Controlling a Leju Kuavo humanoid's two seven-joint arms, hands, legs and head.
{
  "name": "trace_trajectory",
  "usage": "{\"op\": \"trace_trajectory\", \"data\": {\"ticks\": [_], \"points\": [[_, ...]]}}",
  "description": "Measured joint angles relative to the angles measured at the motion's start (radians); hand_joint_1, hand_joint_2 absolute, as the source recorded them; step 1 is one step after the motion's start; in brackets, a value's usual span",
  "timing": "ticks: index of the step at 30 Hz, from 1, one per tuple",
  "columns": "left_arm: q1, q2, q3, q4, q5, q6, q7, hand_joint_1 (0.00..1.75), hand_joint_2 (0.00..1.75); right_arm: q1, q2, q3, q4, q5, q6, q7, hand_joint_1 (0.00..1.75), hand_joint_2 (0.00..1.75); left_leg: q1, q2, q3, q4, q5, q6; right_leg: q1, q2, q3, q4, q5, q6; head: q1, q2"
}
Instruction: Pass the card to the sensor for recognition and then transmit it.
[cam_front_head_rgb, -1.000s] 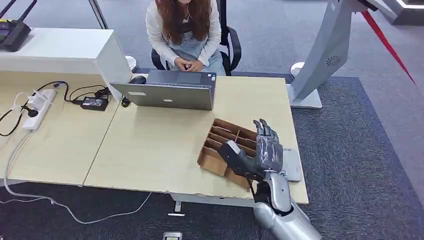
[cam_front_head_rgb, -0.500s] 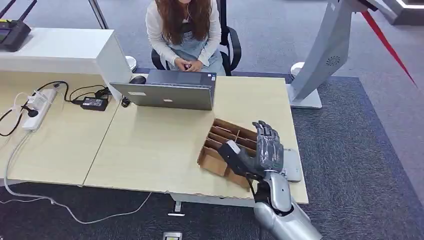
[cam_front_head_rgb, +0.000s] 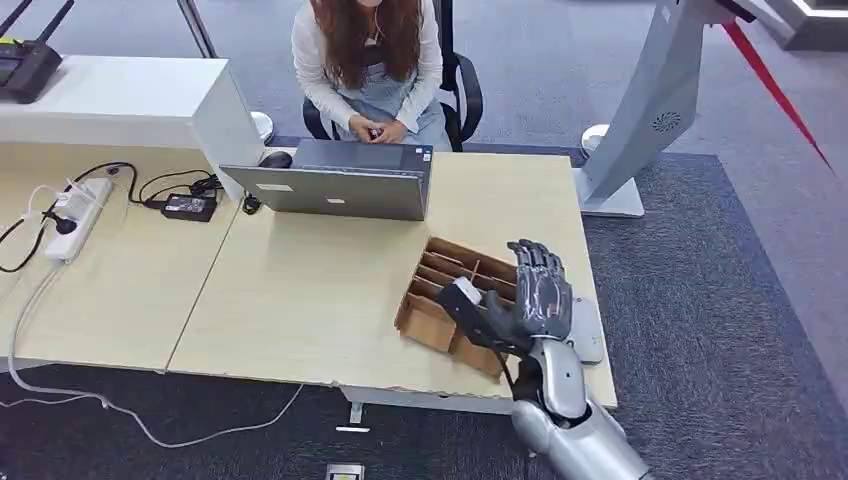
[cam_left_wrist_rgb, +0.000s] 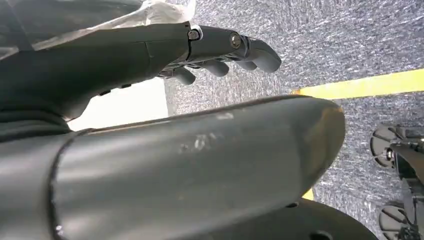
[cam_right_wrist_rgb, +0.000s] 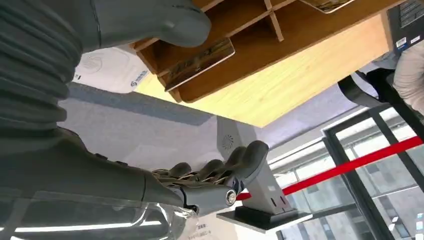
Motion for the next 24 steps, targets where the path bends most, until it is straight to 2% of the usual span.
{"op": "trace_trajectory", "data": {"ticks": [24], "points": [[0.000, 0.002, 0.000, 0.000, -0.006, -0.002, -0.002, 0.00, 0.00, 0.000, -0.003, 0.001, 0.001, -0.002, 0.011, 0.012, 0.40, 1.75, 0.000, 0.000, 0.000, 0.000, 0.000, 0.000, 0.000, 0.000, 0.000, 0.000, 0.000, 0.000, 0.000, 0.000]]}}
